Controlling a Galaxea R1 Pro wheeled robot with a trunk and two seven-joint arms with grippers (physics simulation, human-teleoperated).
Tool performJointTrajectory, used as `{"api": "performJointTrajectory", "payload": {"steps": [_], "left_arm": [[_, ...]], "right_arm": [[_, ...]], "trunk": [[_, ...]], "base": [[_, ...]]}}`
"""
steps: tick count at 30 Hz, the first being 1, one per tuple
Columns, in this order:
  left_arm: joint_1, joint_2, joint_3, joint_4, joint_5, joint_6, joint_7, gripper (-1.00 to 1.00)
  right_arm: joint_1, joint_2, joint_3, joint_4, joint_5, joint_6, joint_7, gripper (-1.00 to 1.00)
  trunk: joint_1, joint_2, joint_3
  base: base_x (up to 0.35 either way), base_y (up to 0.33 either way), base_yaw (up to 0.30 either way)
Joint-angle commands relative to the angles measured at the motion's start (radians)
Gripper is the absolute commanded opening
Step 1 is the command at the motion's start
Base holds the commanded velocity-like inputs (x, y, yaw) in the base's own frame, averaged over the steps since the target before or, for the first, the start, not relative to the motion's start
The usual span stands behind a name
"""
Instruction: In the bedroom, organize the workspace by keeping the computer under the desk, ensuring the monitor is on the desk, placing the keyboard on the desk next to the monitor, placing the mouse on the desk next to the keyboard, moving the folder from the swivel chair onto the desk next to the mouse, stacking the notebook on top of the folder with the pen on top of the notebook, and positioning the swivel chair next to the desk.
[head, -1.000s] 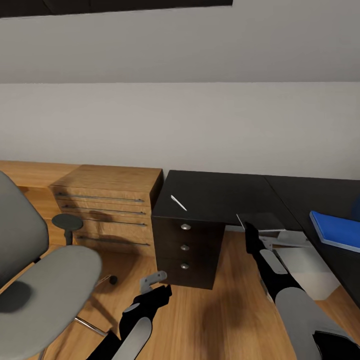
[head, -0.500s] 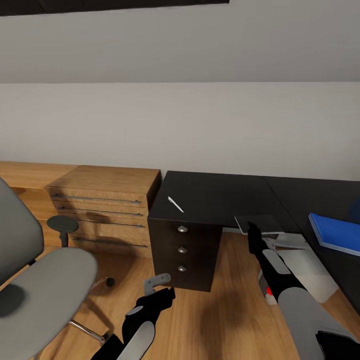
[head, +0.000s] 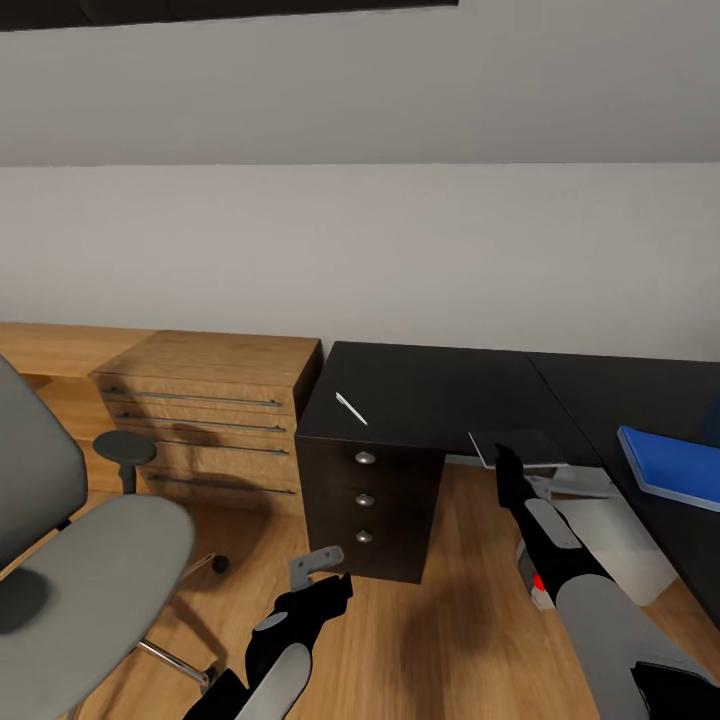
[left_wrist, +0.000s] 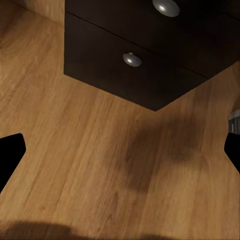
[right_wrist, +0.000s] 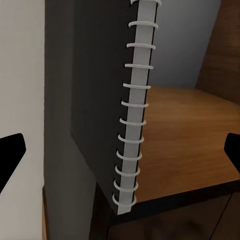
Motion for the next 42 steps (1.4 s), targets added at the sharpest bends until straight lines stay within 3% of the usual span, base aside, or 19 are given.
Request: {"api": "performJointTrajectory", "payload": {"steps": [1, 10, 16, 42], "left_arm": [[-0.001, 0.0, -0.001, 0.0, 0.005, 0.003, 0.007, 1.0], [-0.001, 0.001, 0.0, 0.001, 0.001, 0.003, 0.005, 1.0], [-0.001, 0.0, 0.0, 0.001, 0.0, 0.003, 0.008, 1.0], [-0.001, 0.001, 0.001, 0.002, 0.007, 0.003, 0.005, 1.0]], "right_arm": [[0.0, 0.0, 0.0, -0.001, -0.01, -0.002, -0.001, 1.0], [0.0, -0.001, 0.0, -0.001, -0.009, -0.002, -0.001, 1.0], [0.0, -0.002, 0.0, -0.001, -0.009, -0.001, -0.001, 1.0], [0.0, -0.002, 0.0, -0.001, -0.009, -0.003, -0.001, 1.0]], "trunk": [[0.0, 0.0, -0.001], [0.0, 0.0, -0.001], [0.023, -0.042, -0.02], [0.023, -0.042, -0.02]], "base": [[0.0, 0.0, 0.0], [0.0, 0.0, 0.0], [0.0, 0.0, 0.0], [0.004, 0.002, 0.0]]}}
